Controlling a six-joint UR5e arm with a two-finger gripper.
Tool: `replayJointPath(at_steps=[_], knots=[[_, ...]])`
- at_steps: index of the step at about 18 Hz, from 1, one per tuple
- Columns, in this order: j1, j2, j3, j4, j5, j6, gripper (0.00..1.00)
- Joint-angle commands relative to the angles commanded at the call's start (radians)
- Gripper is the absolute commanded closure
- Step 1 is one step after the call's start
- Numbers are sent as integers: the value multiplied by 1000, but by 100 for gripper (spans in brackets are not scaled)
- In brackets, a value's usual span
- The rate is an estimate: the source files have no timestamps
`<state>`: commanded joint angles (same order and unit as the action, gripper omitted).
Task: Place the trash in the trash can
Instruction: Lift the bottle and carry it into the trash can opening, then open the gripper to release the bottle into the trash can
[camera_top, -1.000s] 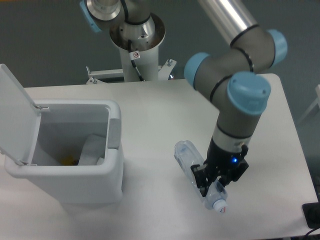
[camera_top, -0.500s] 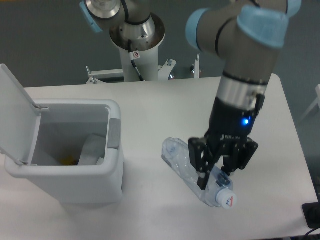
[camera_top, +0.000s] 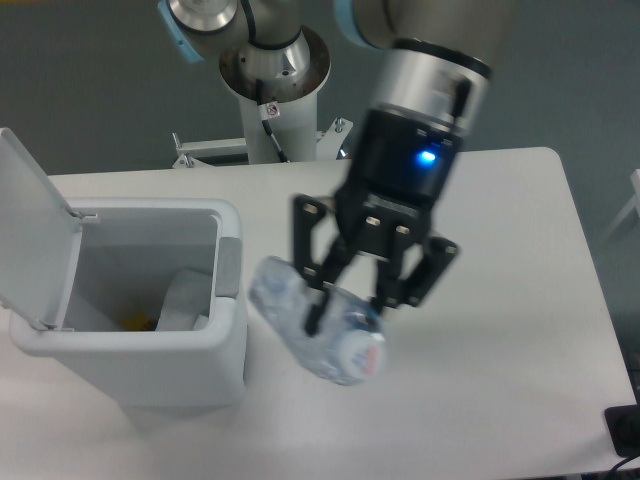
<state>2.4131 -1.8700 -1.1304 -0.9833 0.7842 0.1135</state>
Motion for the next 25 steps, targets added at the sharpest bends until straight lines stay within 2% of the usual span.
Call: replayJointPath(at_steps=[3, 8, 12, 14, 15, 18, 19, 20, 21, 25], knots=[[-23, 21, -73, 9, -29, 12, 61], [-43, 22, -100, 29, -28, 26, 61], [-71, 57, -216, 98, -20, 125, 59], [-84, 61, -245, 101, -19, 176, 57], [-92, 58, -253, 103, -17, 199, 50], [-95, 57, -282, 104, -5, 231, 43], [-106, 58, -290, 104, -2, 250, 35], [-111, 58, -298, 104, 4, 273, 17], [-111, 60, -302, 104, 13, 294, 11], [-112, 63, -304, 103, 21, 307, 1]])
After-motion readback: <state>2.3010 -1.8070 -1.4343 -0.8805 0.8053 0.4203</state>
